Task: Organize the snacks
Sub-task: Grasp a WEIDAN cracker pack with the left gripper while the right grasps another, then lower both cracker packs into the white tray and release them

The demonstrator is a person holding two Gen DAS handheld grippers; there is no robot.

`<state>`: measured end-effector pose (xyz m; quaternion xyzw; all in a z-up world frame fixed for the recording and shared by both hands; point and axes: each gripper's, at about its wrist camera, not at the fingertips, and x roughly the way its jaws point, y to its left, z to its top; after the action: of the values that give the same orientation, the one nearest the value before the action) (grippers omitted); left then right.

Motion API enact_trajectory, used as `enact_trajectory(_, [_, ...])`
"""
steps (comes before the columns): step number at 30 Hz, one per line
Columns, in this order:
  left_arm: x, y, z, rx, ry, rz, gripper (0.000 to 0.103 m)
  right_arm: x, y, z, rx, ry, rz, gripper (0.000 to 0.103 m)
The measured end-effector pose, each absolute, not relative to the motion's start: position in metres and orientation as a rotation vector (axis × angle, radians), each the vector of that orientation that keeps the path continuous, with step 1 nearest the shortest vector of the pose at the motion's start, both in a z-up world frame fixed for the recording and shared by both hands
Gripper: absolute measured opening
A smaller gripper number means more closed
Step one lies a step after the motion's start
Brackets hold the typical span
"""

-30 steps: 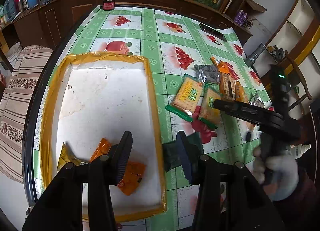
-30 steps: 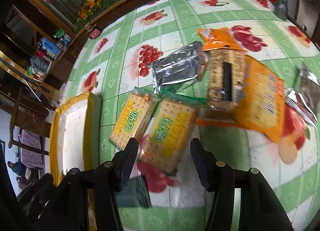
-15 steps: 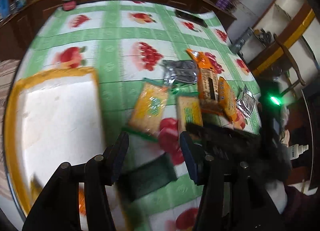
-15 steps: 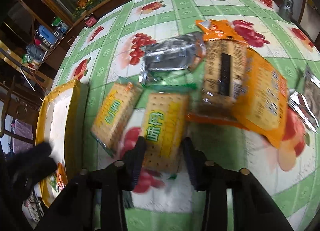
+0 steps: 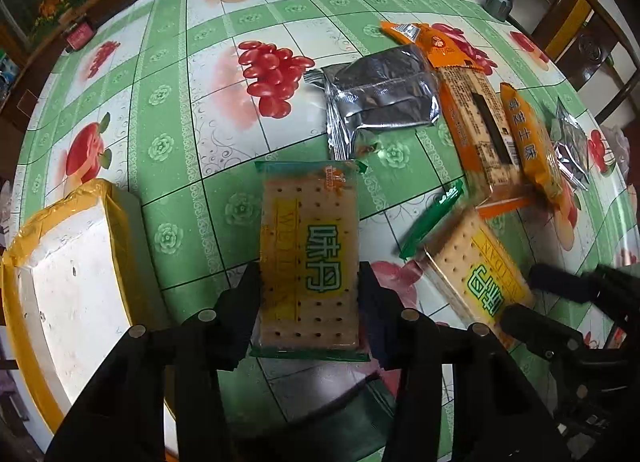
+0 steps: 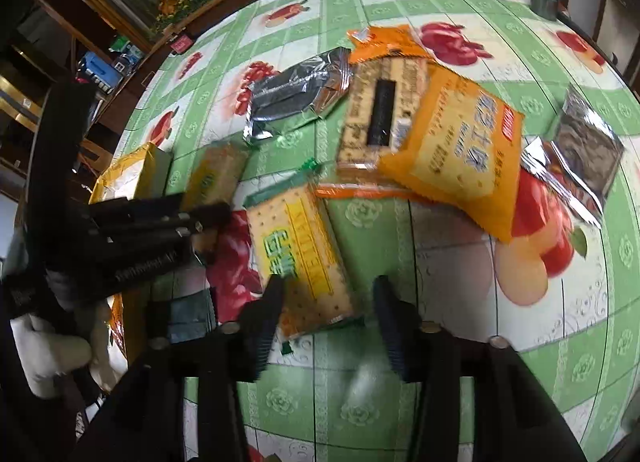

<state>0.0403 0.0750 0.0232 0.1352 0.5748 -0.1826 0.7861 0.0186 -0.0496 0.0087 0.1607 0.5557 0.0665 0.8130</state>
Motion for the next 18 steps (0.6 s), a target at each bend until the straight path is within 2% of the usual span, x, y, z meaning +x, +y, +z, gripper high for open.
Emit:
enact_trajectory(1, [0.039,0.077,0.024,0.284,1.237,-0.393,0.044,0.020,-0.048,0.010,0.330,1.177,0.152,0.060])
enact_trajectory(7, [0.026,0.092,0.039,0.211,1.218,-0.380,0.045,0.042,-0.016,0.009,0.183,1.173,0.166,0.059])
enact_trajectory(9, [0.018,0.098,0.046,0.186,1.208,-0.376,0.045,0.046,-0.009,0.003,0.159,1.188,0.157,0.058])
enact_trajectory(10, [0.018,0.098,0.047,0.173,1.204,-0.376,0.045,0.045,-0.007,0.003,0.142,1.176,0.149,0.051])
enact_trajectory(11, [0.015,0.102,0.051,0.155,1.199,-0.377,0.045,0.044,-0.005,0.003,0.135,1.173,0.153,0.050])
enact_trajectory(18, [0.001,0.143,0.084,-0.066,1.146,-0.369,0.045,0.033,-0.016,0.019,0.238,1.152,0.181,0.048])
